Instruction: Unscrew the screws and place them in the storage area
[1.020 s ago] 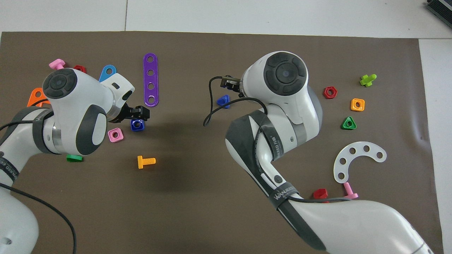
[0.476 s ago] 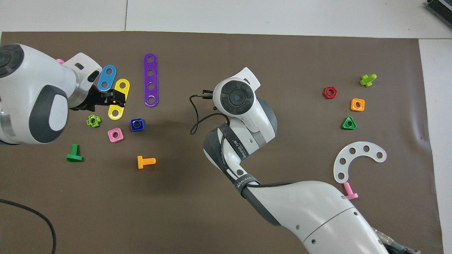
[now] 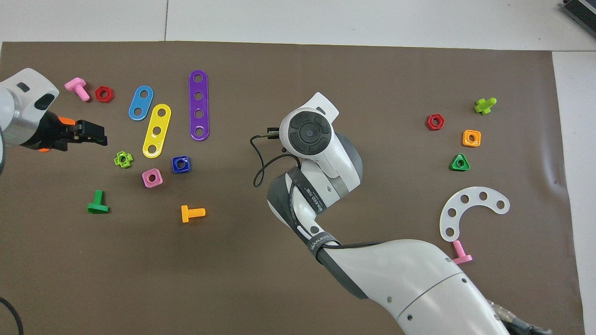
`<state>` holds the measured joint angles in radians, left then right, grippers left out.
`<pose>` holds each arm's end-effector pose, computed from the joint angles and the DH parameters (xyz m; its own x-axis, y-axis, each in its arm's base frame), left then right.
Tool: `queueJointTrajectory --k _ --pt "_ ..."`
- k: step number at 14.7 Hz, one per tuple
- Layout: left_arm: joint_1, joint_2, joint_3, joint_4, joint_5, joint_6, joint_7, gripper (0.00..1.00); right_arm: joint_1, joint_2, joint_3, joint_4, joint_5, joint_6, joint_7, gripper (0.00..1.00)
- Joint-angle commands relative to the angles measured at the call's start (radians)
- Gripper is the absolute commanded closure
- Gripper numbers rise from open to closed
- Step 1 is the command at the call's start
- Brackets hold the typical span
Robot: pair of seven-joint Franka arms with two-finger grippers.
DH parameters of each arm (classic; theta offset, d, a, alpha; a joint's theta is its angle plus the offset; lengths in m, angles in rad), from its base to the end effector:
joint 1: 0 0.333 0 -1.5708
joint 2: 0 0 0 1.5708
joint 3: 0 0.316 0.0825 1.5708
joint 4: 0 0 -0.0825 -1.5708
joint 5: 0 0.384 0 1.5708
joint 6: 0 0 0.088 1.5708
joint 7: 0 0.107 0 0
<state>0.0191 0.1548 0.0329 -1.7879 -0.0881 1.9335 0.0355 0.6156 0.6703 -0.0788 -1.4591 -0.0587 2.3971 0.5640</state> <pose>0.6046 0.0245 0.4623 0.9988 0.0475 -0.0075 0.0479 -0.9959 0.0772 0.6330 0.3900 0.3171 0.9613 0.0249 0.2745 0.0422 -0.9975 -0.0570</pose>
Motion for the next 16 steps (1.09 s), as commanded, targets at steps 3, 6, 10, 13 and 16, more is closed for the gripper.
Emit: queueJointTrajectory --k 3,6,10,13,16 --pt "-0.018 -0.023 -0.004 0.192 0.079 -0.252 -0.008 0.0 -0.011 -0.002 0.008 -0.026 -0.016 0.066 -0.033 0.61" --pt "-0.022 -0.046 -0.014 0.243 0.093 -0.352 -0.008 0.0 -0.011 -0.003 0.007 -0.056 -0.016 0.099 -0.056 0.67" --pt "-0.094 -0.069 -0.016 0.274 0.166 -0.435 -0.043 0.0 -0.013 -0.003 0.007 -0.061 -0.02 0.105 -0.061 0.72" --pt "-0.099 -0.087 -0.025 0.266 0.157 -0.424 -0.052 0.0 -0.014 -0.003 0.007 -0.061 -0.02 0.129 -0.069 0.74" --pt "-0.096 -0.093 -0.025 0.259 0.142 -0.416 -0.042 0.0 -0.017 -0.003 0.007 -0.069 -0.021 0.143 -0.075 0.74"
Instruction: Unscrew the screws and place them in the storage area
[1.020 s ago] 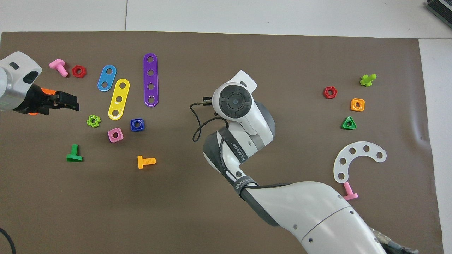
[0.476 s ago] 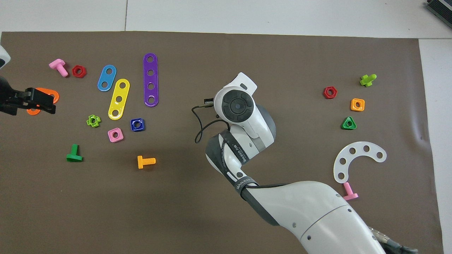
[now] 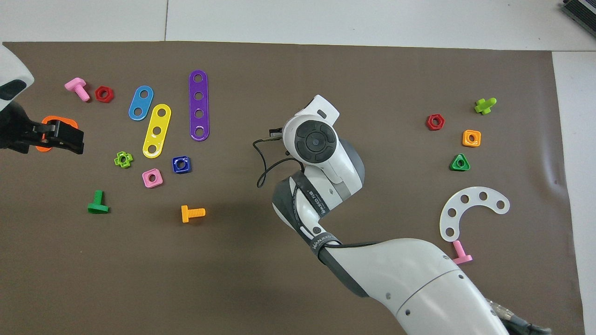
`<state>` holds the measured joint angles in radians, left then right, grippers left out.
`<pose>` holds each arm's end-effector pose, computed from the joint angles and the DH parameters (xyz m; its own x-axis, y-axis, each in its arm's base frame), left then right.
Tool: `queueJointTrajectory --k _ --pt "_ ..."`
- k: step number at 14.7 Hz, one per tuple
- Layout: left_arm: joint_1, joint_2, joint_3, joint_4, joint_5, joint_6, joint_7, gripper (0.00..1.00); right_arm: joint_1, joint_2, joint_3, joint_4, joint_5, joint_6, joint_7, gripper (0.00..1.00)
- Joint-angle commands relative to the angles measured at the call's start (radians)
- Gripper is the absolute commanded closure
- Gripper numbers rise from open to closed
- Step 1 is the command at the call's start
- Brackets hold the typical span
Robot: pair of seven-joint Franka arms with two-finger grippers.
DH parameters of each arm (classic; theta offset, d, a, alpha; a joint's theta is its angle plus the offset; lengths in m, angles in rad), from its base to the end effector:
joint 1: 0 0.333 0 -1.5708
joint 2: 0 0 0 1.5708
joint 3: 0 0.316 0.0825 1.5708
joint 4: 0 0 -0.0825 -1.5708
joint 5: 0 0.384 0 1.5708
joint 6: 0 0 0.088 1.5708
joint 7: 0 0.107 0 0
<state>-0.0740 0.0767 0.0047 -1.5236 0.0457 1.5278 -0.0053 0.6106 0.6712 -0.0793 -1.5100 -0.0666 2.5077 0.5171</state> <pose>0.5717 -0.0347 0.5999 0.9955 -0.0618 -0.0721 -0.0653 -0.9968 -0.0464 0.6326 0.3855 0.3046 0.9422 0.0706 0.3274 0.0976 -0.9930 -0.0669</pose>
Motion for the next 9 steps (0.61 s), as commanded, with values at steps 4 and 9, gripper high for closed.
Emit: queueJointTrajectory --k 4,9 --pt "0.008 -0.018 0.005 -0.016 -0.044 0.021 0.007 0.0 -0.011 -0.005 0.006 -0.019 -0.012 0.028 -0.04 1.0" --pt "0.01 -0.026 0.012 -0.035 -0.078 0.028 0.03 0.0 -0.015 -0.082 -0.019 -0.01 -0.01 -0.076 -0.028 1.0"
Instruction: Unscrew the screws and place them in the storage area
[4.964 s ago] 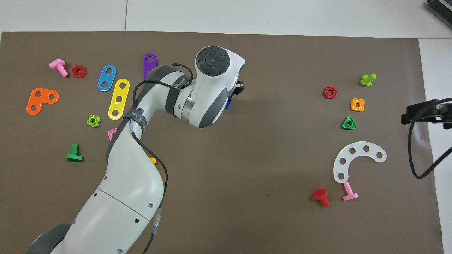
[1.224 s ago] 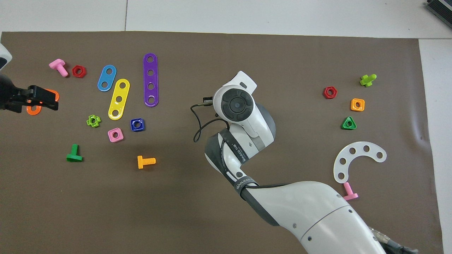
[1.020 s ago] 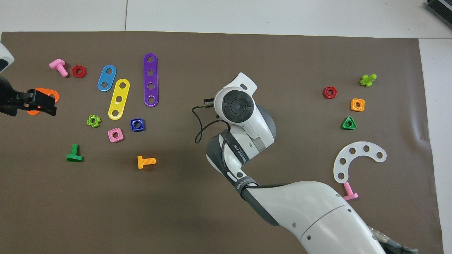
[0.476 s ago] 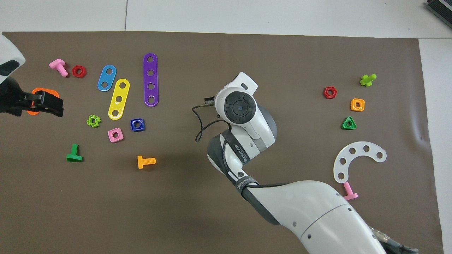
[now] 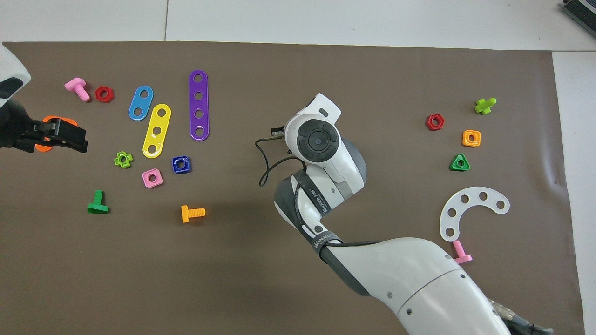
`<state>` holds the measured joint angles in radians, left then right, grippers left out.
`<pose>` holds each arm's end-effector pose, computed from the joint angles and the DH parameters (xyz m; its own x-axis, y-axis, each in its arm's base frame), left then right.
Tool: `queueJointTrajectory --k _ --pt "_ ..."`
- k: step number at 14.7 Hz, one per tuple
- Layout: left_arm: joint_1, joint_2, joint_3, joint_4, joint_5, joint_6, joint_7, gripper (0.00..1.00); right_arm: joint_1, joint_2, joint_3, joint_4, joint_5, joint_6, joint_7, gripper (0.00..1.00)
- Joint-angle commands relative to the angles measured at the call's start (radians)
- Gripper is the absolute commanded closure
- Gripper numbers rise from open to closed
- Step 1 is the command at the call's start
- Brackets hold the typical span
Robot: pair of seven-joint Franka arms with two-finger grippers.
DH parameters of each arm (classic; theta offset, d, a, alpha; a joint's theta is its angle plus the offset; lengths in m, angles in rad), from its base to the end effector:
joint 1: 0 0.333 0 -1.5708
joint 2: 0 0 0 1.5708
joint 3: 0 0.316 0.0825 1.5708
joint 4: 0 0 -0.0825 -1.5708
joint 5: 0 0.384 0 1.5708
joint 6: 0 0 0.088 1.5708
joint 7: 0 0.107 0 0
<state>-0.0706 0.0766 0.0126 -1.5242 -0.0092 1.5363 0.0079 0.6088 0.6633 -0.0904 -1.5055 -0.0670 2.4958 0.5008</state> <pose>0.5726 -0.0345 0.6003 0.9957 -0.0660 -0.0644 -0.0656 -0.9978 0.0087 0.6370 0.3788 0.3116 0.9400 0.0779 0.3322 0.1020 -0.9932 -0.0556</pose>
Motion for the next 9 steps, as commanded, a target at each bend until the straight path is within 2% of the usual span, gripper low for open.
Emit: queueJointTrajectory --k 1,3,6,7,9 --pt "0.005 -0.03 0.004 -0.04 -0.023 0.022 0.012 0.0 -0.032 -0.13 -0.023 -0.036 -0.01 -0.107 -0.013 1.0" --pt "0.006 -0.034 0.004 -0.056 -0.023 0.045 0.011 0.0 -0.108 -0.271 -0.025 -0.132 -0.01 -0.15 -0.045 1.0" --pt "0.006 -0.04 0.006 -0.065 -0.023 0.064 0.014 0.0 -0.23 -0.479 -0.023 -0.365 -0.008 -0.15 -0.168 1.0" --pt "0.006 -0.04 0.006 -0.065 -0.023 0.065 0.015 0.0 -0.274 -0.537 -0.023 -0.436 -0.007 -0.15 -0.212 1.0" --pt "0.006 -0.04 0.006 -0.065 -0.023 0.068 0.017 0.0 -0.345 -0.597 -0.023 -0.549 0.007 -0.137 -0.299 1.0"
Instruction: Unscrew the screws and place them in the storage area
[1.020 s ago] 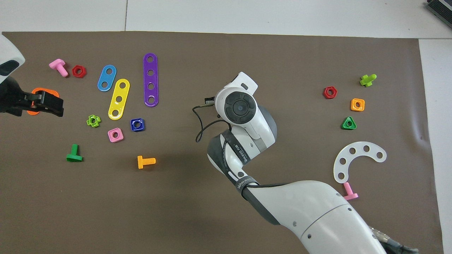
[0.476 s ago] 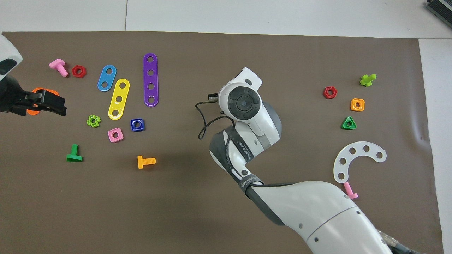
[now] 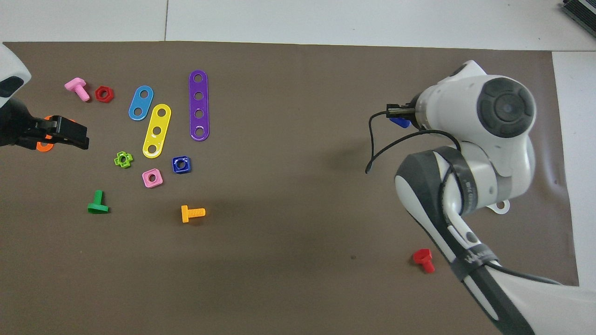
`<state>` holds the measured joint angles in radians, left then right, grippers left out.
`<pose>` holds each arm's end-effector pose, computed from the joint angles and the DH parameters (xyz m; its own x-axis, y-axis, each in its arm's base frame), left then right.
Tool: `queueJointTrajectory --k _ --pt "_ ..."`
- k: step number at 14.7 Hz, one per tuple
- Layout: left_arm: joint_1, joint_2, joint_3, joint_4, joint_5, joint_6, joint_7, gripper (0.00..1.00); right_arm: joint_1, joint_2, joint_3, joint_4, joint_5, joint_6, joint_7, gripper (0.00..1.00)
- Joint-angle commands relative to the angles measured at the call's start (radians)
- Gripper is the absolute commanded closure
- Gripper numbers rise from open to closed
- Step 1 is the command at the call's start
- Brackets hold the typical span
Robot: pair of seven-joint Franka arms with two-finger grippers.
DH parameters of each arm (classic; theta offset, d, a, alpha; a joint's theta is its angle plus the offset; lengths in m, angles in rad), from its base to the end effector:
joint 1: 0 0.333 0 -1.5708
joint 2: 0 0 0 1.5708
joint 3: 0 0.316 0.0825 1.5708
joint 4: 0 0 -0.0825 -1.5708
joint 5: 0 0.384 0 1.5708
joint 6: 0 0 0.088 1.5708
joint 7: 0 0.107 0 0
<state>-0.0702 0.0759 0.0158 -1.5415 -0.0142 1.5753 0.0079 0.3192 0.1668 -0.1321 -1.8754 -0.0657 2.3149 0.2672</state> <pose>0.5761 -0.0332 0.5958 0.9972 -0.0621 -0.0420 -0.0616 -0.9980 0.0133 0.6154 0.1190 0.4516 0.9593 -0.0350 0.2801 -0.0384 -0.9992 0.0066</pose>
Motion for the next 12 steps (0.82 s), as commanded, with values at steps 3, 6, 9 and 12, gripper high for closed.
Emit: queueJointTrajectory --k 3,6,9,12 --pt "0.006 -0.039 0.001 -0.057 -0.02 0.052 0.02 0.0 -0.126 -0.13 0.02 -0.33 0.007 0.154 -0.132 1.0" --pt "0.006 -0.05 0.003 -0.086 -0.02 0.092 0.02 0.0 -0.158 -0.107 0.02 -0.424 0.009 0.297 -0.138 1.0" --pt "0.006 -0.053 0.003 -0.091 -0.02 0.097 0.023 0.0 -0.173 -0.066 0.02 -0.424 0.009 0.349 -0.137 1.0" --pt "0.006 -0.051 0.004 -0.089 -0.02 0.1 0.023 0.0 -0.173 -0.012 0.022 -0.423 0.009 0.418 -0.128 1.0"
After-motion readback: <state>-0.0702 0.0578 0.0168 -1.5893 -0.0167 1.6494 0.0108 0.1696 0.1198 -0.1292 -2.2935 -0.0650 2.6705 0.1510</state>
